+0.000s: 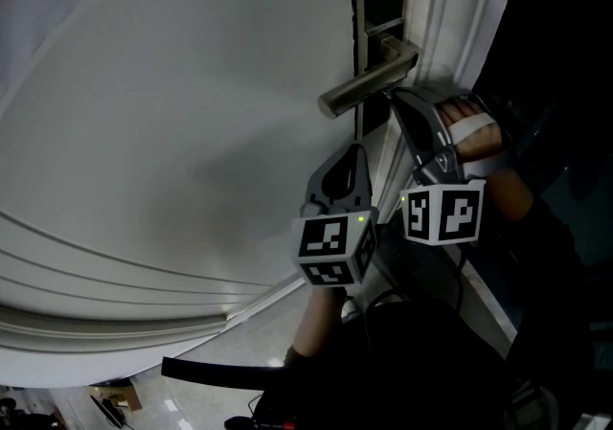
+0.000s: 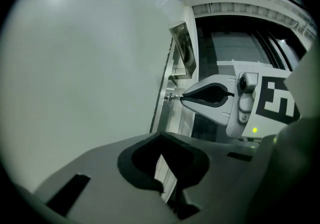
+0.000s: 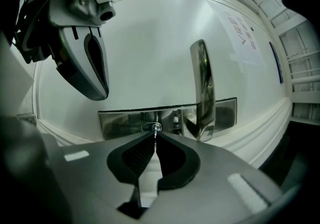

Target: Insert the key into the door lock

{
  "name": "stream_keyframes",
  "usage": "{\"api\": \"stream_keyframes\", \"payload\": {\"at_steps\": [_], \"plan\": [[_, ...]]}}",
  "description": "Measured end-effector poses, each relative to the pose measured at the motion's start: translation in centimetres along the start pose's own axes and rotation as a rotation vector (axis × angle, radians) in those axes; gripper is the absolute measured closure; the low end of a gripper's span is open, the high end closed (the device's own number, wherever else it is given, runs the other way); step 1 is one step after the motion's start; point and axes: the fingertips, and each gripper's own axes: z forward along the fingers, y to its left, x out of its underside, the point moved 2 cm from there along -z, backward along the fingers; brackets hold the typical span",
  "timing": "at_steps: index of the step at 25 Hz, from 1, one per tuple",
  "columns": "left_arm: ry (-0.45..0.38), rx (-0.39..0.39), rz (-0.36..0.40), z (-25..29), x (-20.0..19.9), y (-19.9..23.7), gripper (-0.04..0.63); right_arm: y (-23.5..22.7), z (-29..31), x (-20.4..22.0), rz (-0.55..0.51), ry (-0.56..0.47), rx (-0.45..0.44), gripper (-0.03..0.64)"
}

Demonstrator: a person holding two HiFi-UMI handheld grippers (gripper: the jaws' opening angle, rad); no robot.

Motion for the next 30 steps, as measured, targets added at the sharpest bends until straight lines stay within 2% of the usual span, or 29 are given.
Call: {"api": "stream_keyframes", "payload": {"at_steps": [10, 13, 18, 21, 26, 30], "plan": [[-0.016, -0.018, 0.006, -0.6, -0.5, 0.1, 0.595, 0.0, -0.9, 0.3, 0.023, -0.009, -0.004, 0.604], [0.003, -0.02, 0.001, -0.8, -0.2, -0.2, 0.595, 0.0, -1.4, 0.3, 0.038, -0.016, -0.005, 0.604], [-0.015, -0.034, 0.006, -1.2, -0.5, -0.3, 0.595, -1.0, -2.8, 0.7, 0.099, -0.046, 0.037, 0.614], [-0.013, -0.038, 0.009, -1.5, -0.4, -0.7, 0.595, -0.9, -3.4, 1.2, 0.193, -0.049, 0.03, 0.614], [-0.013, -0.049, 0.022, -1.8, 0.1, -1.1, 0.595, -0.3, -4.1, 2.2, 0.456, -0.059, 0.009, 0.615], [0.004, -0.062, 0.022, -2.2, 0.8, -1.1, 0.595, 0.3, -4.6, 2.7, 0.627, -0.064, 0.005, 0.615]]}}
